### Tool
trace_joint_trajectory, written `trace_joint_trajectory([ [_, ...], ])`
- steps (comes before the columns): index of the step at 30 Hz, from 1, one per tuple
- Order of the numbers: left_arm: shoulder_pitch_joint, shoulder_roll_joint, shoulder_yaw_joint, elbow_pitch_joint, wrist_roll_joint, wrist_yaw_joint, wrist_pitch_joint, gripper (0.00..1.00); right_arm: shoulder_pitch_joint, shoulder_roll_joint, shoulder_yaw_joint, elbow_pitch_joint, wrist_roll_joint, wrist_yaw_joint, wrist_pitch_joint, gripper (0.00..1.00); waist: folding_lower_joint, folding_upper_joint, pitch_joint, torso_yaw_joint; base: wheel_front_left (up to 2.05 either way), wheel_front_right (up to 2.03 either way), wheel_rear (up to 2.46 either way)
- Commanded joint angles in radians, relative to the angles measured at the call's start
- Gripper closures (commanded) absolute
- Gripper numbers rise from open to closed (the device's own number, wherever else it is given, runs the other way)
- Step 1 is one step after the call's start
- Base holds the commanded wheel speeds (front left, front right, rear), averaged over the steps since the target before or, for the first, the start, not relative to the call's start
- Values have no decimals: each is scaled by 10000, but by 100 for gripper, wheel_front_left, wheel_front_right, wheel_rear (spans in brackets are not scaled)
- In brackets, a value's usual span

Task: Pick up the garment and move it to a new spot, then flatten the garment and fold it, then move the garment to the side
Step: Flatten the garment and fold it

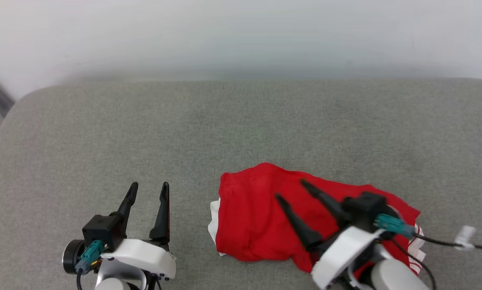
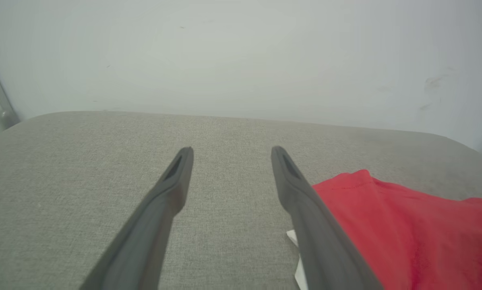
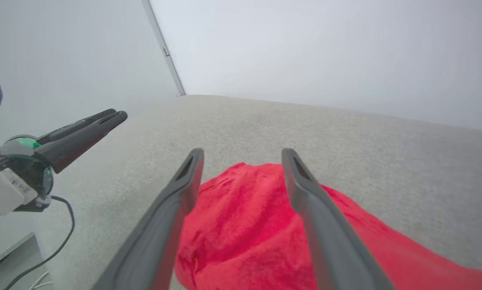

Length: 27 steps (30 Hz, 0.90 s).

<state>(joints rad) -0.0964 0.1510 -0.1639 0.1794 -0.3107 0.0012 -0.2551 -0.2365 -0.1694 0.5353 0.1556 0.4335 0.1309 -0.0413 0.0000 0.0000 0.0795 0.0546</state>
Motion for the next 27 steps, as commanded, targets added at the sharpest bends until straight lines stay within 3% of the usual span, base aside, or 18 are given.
trace_joint_trajectory([
  [1, 106, 52, -13, -5, 22, 47, 69, 0, 247, 56, -265, -89, -211, -3, -97, 0, 0, 0, -179, -75, 0, 0, 0],
  [13, 351, 395, -143, -400, -203, -1, 1199, 0, 2512, 889, -4788, -1834, -2199, -2, 3, 0, 0, 0, -740, -510, 0, 0, 0],
  [19, -441, 573, -359, -527, -621, -407, 2526, 0, 3077, 1112, -5438, -2653, -2527, -3, 371, 0, 0, 0, -409, -774, 0, 0, 0],
  [27, -2490, 1283, -1036, 338, -1178, -1031, 5841, 0, 2911, 1198, -5459, -3186, -2531, -3, 718, 0, 0, 0, 541, -1333, 0, 0, 0],
])
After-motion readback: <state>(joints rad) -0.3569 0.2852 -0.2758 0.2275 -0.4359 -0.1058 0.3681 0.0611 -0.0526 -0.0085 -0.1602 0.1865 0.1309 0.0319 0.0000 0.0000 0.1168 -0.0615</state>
